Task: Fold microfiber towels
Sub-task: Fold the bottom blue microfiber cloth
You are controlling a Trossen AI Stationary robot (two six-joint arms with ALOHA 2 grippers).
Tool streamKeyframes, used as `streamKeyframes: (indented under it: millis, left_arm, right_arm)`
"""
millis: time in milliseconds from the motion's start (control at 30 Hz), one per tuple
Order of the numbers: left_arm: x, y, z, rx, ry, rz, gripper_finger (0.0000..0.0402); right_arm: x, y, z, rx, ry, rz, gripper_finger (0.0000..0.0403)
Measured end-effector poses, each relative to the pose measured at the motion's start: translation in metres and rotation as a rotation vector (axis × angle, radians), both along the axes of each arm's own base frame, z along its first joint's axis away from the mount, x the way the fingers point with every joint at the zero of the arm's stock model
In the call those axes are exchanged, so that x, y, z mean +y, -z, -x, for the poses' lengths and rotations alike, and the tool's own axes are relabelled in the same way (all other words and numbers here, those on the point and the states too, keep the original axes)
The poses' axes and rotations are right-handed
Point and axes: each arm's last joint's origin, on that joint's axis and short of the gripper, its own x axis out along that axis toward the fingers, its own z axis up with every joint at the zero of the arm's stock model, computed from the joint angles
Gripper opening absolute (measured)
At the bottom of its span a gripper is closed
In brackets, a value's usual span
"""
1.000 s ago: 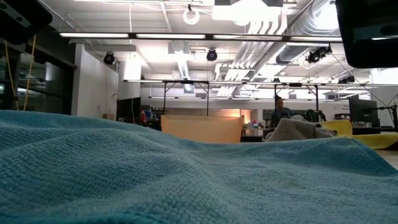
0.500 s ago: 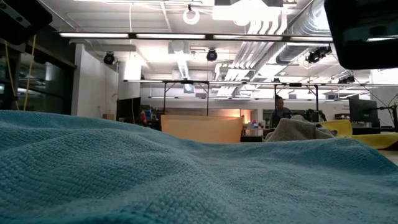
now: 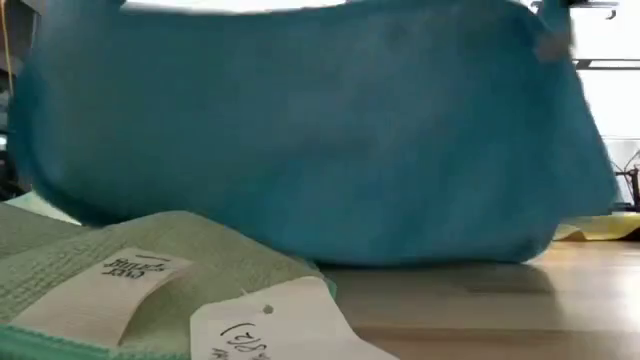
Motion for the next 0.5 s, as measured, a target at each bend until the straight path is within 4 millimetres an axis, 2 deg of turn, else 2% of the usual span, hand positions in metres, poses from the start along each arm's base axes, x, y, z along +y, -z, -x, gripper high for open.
streamKeyframes:
  millis: [233,500]
  left_arm:
    - [0.057,-0.031,-0.001,-0.031,-0.199,-0.239,0.0000]
    - [0.116,-0.072,0.021,-0.099,-0.397,-0.399,0.0000]
  right_arm:
    - [-0.057,-0.057,0.030,-0.175,0.224,0.142,0.0000]
    - [-0.120,-0.098,0.040,-0.264,0.373,0.219,0.0000]
